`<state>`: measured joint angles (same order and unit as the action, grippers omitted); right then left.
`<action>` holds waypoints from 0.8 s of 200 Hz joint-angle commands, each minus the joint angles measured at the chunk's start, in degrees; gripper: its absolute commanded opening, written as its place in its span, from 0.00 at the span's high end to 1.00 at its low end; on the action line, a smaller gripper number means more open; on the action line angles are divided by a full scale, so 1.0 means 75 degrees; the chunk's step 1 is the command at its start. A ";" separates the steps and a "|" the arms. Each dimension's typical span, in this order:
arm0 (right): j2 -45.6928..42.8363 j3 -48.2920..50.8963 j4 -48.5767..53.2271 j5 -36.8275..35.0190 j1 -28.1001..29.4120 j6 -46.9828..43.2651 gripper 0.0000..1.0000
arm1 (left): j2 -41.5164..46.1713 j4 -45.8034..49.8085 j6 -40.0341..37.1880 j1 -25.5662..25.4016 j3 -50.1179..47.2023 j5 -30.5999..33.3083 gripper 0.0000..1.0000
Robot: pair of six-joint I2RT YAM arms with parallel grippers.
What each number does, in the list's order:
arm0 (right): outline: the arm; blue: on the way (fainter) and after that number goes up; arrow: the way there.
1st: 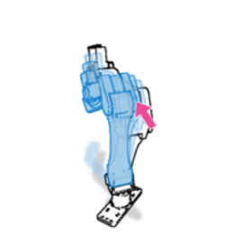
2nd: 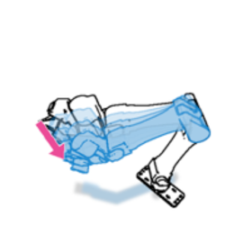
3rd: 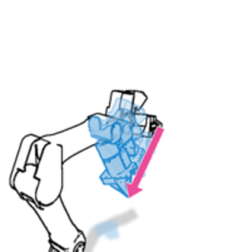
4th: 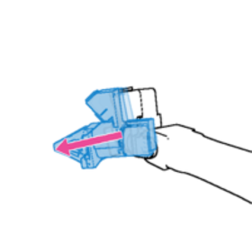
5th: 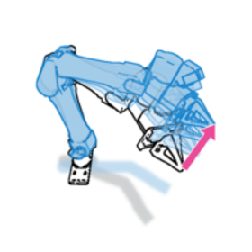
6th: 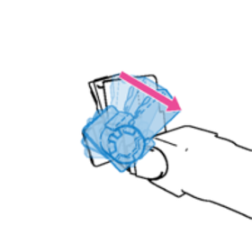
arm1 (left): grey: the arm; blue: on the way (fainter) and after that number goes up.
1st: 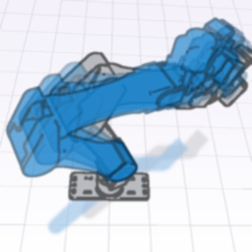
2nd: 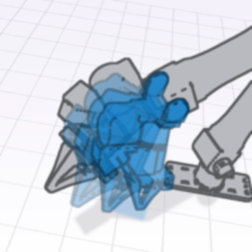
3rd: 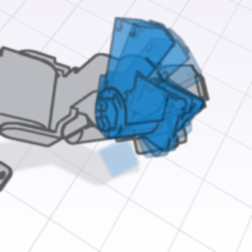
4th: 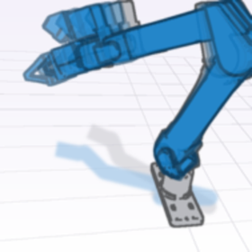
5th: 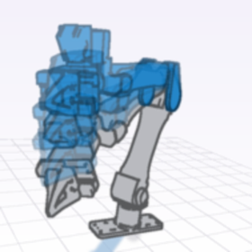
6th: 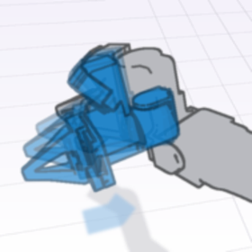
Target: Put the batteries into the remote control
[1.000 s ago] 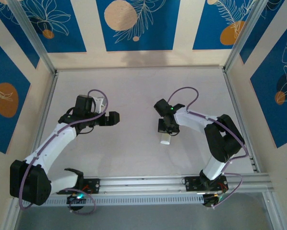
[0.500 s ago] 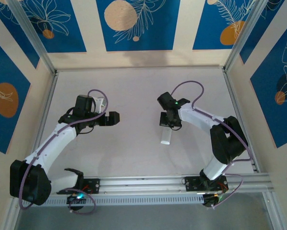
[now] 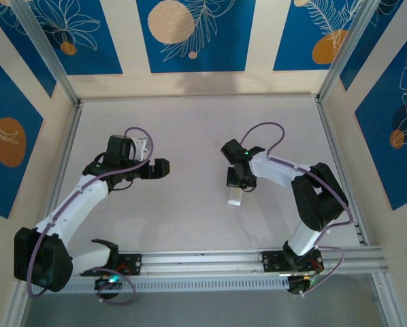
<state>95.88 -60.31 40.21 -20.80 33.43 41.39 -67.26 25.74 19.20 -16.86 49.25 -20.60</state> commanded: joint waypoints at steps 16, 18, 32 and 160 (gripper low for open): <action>-0.0396 -0.0501 0.0674 -0.0044 0.0013 0.0229 0.58 | 0.0073 -0.0109 0.0077 0.0042 -0.0015 -0.0166 0.00; -0.0397 -0.0495 0.0683 -0.0055 0.0003 0.0272 0.53 | 0.0083 -0.0113 0.0085 0.0039 -0.0028 -0.0170 0.00; -0.0336 -0.0446 0.0687 -0.0089 -0.0024 0.0409 0.26 | 0.0131 -0.0140 0.0090 0.0045 -0.0103 -0.0165 0.00; -0.0549 0.0019 -0.0521 0.1066 0.0185 0.0316 0.58 | 0.0410 -0.0648 0.1350 -0.0420 -0.0322 -0.0398 0.00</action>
<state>100.20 -61.56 39.92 -16.84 33.63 45.17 -66.46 25.10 22.06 -17.39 48.21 -21.50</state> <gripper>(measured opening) 0.446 0.998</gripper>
